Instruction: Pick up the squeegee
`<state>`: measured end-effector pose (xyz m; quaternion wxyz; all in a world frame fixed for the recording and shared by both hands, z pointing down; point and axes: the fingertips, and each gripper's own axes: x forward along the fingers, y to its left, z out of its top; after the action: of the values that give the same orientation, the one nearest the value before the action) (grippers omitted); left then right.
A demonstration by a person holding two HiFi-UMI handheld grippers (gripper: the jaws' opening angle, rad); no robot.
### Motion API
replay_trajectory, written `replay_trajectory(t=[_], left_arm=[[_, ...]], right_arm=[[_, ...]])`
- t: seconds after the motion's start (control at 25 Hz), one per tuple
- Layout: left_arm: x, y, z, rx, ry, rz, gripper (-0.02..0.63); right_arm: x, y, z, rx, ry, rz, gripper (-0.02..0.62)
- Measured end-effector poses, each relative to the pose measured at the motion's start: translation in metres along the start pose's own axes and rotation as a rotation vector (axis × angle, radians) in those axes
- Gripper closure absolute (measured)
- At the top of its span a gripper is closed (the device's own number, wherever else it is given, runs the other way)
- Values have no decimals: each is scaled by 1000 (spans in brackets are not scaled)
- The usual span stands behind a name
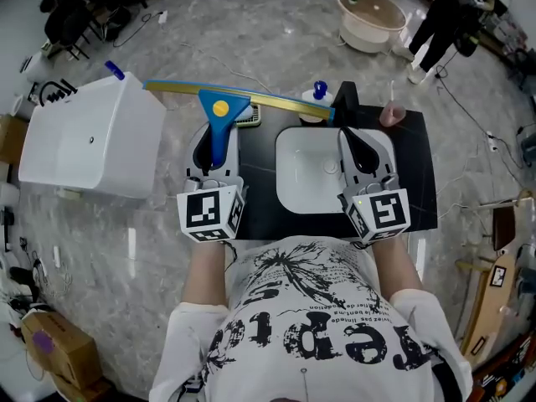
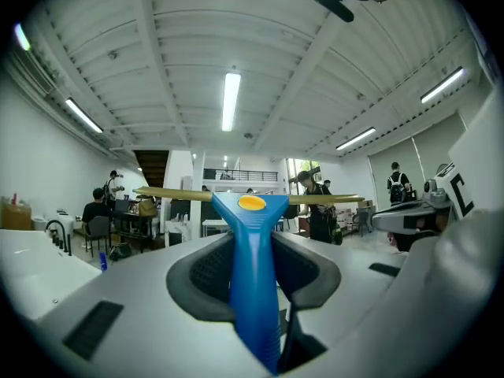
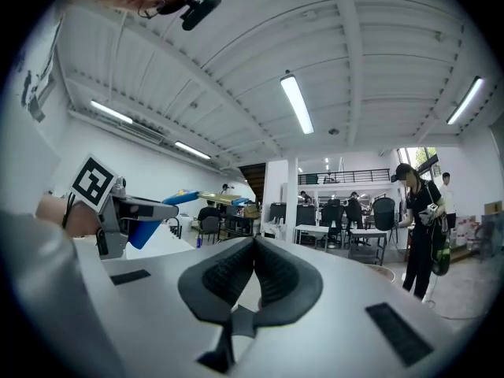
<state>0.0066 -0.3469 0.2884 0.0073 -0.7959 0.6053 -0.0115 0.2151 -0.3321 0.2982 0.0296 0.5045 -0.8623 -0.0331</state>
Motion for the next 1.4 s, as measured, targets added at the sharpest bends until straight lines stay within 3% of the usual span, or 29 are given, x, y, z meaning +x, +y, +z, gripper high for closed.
replay_trajectory(t=[0.24,1.4], left_arm=[[1,-2,19,12,-45,-4,469],[5,-11,6,33,-16,-36,469]], right_arm=[[-1,-7,16,-16,-42,-23,581],[-1,-3,3,-37,-25,3,583]])
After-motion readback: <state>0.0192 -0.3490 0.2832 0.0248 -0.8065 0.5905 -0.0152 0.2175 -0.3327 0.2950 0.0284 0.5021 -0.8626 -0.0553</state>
